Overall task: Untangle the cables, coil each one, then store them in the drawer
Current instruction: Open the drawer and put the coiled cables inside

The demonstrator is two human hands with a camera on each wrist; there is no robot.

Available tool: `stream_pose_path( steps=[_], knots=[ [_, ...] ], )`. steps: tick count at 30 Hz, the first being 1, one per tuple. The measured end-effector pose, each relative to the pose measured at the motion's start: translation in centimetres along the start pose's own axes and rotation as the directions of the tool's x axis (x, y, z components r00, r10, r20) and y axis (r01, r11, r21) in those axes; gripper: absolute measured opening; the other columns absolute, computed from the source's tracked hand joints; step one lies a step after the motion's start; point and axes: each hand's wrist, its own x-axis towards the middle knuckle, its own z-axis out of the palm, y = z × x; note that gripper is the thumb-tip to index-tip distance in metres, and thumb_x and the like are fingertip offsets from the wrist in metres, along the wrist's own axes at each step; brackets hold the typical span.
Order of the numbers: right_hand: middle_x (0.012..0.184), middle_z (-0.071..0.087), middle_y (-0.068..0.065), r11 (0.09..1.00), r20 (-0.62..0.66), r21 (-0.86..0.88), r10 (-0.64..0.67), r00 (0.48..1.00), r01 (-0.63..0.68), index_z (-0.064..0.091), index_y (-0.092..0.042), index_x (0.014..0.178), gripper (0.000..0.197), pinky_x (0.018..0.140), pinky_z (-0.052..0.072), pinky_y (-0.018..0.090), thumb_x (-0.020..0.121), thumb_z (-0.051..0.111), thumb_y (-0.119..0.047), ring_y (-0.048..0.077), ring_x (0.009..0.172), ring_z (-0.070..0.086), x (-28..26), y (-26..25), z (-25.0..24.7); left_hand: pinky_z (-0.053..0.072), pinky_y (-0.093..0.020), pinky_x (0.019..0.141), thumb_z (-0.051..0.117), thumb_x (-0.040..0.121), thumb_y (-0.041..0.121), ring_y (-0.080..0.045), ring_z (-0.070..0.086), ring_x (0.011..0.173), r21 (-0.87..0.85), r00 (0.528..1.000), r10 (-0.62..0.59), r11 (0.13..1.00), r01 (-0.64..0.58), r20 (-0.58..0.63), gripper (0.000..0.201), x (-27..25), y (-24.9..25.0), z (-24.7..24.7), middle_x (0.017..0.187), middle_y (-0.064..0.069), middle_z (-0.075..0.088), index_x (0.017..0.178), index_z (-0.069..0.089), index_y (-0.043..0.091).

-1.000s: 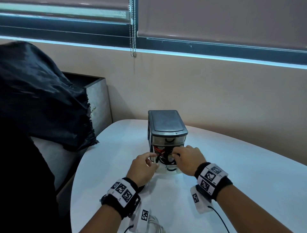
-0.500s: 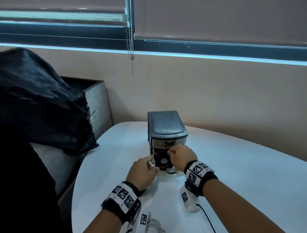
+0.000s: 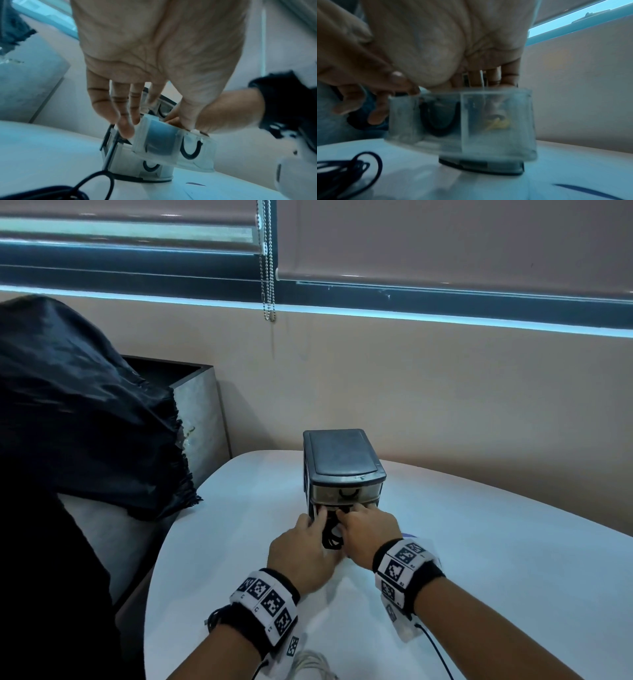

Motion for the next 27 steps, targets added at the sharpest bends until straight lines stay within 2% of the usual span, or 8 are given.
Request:
stream_pose_path(
  steps=[4,6,8,11,14,19,23,27],
  knots=[
    [0.110,0.058,0.005,1.000,-0.053,0.010,-0.022,0.998,0.022,0.068,-0.018,0.105,0.038,0.082,0.049,0.038,0.100,0.036,-0.037,0.027,0.107,0.054,0.0,-0.7,-1.0,0.049,-0.037,0.082,0.047,0.087,0.073,-0.024,0.055,0.108,0.162,0.999,0.013,0.987,-0.020,0.043,0.075,0.4,-0.3,0.1,0.126,-0.001,0.044,0.147,0.030,0.031],
    [0.097,0.062,0.004,0.995,-0.357,0.079,-0.024,0.934,0.056,0.069,-0.016,0.091,0.031,0.074,0.052,0.035,0.096,0.045,-0.035,0.024,0.096,0.056,0.1,-0.4,-2.4,0.047,-0.037,0.081,0.048,0.089,0.070,-0.025,0.054,0.106,0.202,0.999,0.019,0.979,-0.027,0.039,0.067,1.0,-0.3,-0.2,0.122,-0.001,0.044,0.141,0.037,0.029],
    [0.108,0.062,0.007,0.994,-0.577,0.098,0.016,0.817,0.050,0.067,-0.016,0.102,0.027,0.081,0.053,0.040,0.091,0.052,-0.035,0.025,0.103,0.055,1.0,0.2,-3.8,0.046,-0.039,0.086,0.047,0.091,0.067,-0.026,0.052,0.109,0.249,0.998,0.032,0.968,-0.044,0.050,0.062,1.5,-0.1,-0.4,0.124,-0.003,0.042,0.138,0.040,0.027],
    [0.147,0.041,0.003,0.987,-0.276,0.147,0.103,0.956,-0.064,0.043,-0.024,0.141,0.052,0.111,0.034,0.050,0.097,0.037,-0.049,0.029,0.141,0.033,3.0,1.8,-5.6,0.045,-0.040,0.090,0.044,0.096,0.061,-0.027,0.050,0.112,0.289,0.999,0.047,0.956,-0.048,0.013,0.052,2.3,0.2,-0.5,0.126,-0.004,0.042,0.133,0.049,0.025],
    [0.123,0.056,-0.001,0.977,0.047,0.201,0.067,0.997,-0.075,0.055,-0.020,0.118,0.045,0.101,0.042,0.046,0.100,0.028,-0.051,0.027,0.125,0.049,3.8,2.6,-5.4,0.044,-0.038,0.087,0.045,0.097,0.055,-0.026,0.051,0.108,0.277,0.997,0.066,0.959,-0.055,-0.030,0.040,3.2,0.2,-0.5,0.124,-0.002,0.044,0.128,0.055,0.031],
    [0.118,0.058,0.000,0.997,0.001,0.073,-0.002,1.000,0.002,0.057,-0.021,0.110,0.039,0.094,0.043,0.043,0.102,0.025,-0.043,0.024,0.117,0.051,3.3,2.5,-5.4,0.047,-0.033,0.081,0.069,0.085,0.042,-0.022,0.055,0.102,0.242,0.952,0.175,0.964,-0.114,-0.250,0.035,4.2,1.0,-0.3,0.118,0.001,0.050,0.116,0.063,0.028],
    [0.113,0.062,0.004,0.999,0.001,0.035,-0.025,1.000,0.025,0.063,-0.019,0.103,0.045,0.092,0.047,0.044,0.102,0.024,-0.041,0.027,0.107,0.057,3.4,2.1,-6.2,0.042,-0.048,0.096,0.080,0.056,0.024,-0.034,0.046,0.130,0.200,0.877,0.173,0.976,-0.091,-0.448,0.091,5.6,1.1,0.3,0.146,-0.013,0.042,0.140,0.044,0.019],
    [0.104,0.064,0.008,0.997,-0.019,0.017,-0.070,0.997,0.070,0.059,-0.016,0.088,0.039,0.085,0.051,0.042,0.102,0.028,-0.036,0.029,0.098,0.060,3.1,2.0,-6.5,0.020,-0.051,0.117,0.067,0.083,0.036,-0.028,0.015,0.151,0.242,0.930,0.059,0.970,0.033,-0.362,0.088,7.5,1.0,-0.4,0.164,-0.004,0.018,0.155,0.018,0.027]
  ],
)
